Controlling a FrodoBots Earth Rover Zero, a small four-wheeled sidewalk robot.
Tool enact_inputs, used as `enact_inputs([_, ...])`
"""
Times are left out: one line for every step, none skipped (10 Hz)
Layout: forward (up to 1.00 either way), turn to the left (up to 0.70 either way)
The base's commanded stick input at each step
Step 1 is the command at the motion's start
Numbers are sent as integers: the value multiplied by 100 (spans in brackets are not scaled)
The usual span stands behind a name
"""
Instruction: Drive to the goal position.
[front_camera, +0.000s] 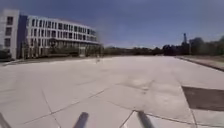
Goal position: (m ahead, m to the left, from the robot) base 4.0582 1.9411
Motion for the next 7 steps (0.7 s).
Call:
enact_inputs([85, 27])
enact_inputs([85, 27])
enact_inputs([85, 27])
enact_inputs([85, 27])
enact_inputs([85, 27])
enact_inputs([85, 27])
enact_inputs([85, 20])
